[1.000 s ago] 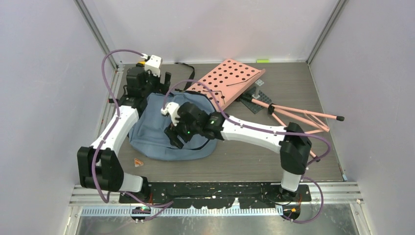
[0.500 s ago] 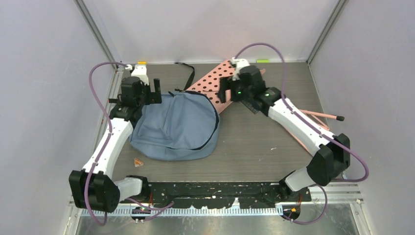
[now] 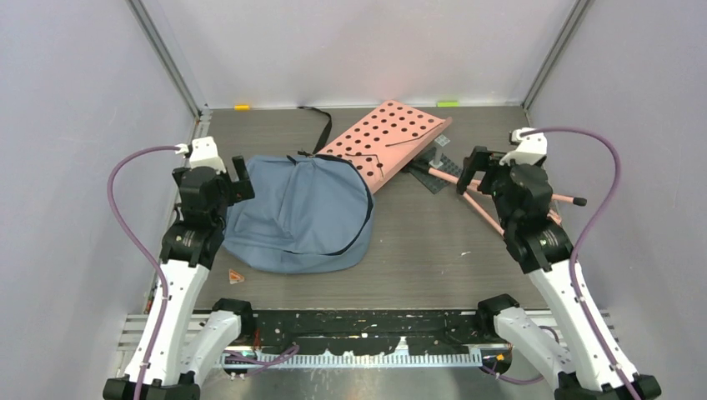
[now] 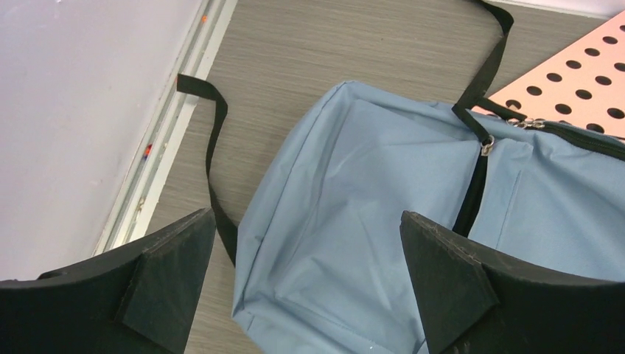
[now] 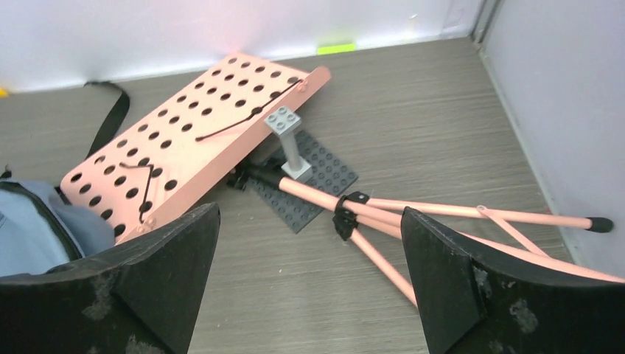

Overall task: Pack the student bag
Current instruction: Reset both arms

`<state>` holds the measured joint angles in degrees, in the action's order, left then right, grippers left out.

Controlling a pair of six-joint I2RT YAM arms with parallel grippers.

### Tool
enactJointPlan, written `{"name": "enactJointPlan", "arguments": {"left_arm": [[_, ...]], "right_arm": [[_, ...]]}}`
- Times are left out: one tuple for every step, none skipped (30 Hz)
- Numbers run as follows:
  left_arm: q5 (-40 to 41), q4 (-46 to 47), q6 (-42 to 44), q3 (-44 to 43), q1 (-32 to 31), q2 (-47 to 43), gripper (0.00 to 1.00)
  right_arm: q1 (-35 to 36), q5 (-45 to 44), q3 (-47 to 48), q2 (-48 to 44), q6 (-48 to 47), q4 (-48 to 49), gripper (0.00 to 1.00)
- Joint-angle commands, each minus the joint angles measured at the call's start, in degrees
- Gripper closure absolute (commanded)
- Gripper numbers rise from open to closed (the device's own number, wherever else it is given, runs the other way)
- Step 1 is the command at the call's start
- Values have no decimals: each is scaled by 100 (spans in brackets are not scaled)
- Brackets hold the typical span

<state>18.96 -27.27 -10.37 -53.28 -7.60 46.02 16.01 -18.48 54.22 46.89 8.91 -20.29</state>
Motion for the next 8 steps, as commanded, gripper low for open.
{"name": "enactJointPlan", "arguments": {"left_arm": [[165,-146,-75,89,3,-137,0],[171,-147,-66,89,2,-133,0],[184,-147,-56,83,2,-129,0],[206,-143,-41,73,4,-110,0],[219,-139,-5,61,4,-89,0],[233,-139,24,43,4,-59,0],[233,-139,40,23,4,-25,0],[236,-139,51,7,4,3,0]], "right_arm": [[-25,-563,-418,-322,-138,370,1],[-27,-589,-464,-352,-114,371,1],[-27,-597,-477,-388,-102,370,1],[-30,-609,-485,-394,-94,375,1],[-29,-611,-485,-394,-92,376,1],[-28,-630,-484,-393,-96,397,1],[-28,-639,-483,-388,-98,409,1],[-28,-650,-482,-381,-98,436,1]]}}
